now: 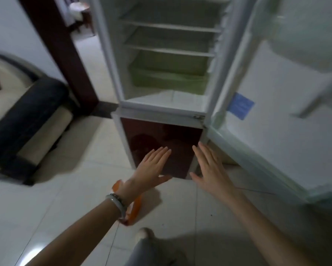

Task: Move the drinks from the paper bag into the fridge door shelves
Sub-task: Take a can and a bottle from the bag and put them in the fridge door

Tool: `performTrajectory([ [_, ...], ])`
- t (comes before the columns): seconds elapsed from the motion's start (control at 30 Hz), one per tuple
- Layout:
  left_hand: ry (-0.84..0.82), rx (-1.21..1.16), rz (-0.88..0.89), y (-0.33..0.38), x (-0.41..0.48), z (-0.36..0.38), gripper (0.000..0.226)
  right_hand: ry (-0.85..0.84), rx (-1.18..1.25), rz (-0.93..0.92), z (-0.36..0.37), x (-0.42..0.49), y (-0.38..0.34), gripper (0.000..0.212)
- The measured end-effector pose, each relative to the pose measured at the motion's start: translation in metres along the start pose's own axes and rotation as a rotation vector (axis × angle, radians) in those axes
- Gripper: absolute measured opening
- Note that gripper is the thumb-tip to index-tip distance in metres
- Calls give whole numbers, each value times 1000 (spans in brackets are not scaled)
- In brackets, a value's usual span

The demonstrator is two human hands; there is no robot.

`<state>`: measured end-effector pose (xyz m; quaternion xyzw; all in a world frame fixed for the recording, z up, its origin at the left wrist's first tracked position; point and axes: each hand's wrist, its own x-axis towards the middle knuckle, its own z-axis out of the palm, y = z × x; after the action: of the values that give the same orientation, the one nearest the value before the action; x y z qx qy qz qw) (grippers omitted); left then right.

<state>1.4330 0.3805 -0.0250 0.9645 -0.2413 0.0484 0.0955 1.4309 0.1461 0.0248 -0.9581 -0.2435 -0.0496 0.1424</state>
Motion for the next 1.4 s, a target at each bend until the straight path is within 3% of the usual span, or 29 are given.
performTrajectory([
  [0.23,-54,-26,-501,-83,-129,-2,88,-232,83,-239,78,64,-77,82],
  [0.4,-118,-97,-699,-126,-183,16,91,-409,155,-243,125,103,-117,79],
  [0.87,-231,-154,-731,-224,-188,138,85,-588,213,-190,285,174,-126,71],
  [1.13,-158,-206,-859,-276,-177,302,81,-592,291,-161,460,188,-79,69],
  [1.4,-180,-45,-642,-320,-163,472,72,-546,418,-219,658,182,-49,69],
])
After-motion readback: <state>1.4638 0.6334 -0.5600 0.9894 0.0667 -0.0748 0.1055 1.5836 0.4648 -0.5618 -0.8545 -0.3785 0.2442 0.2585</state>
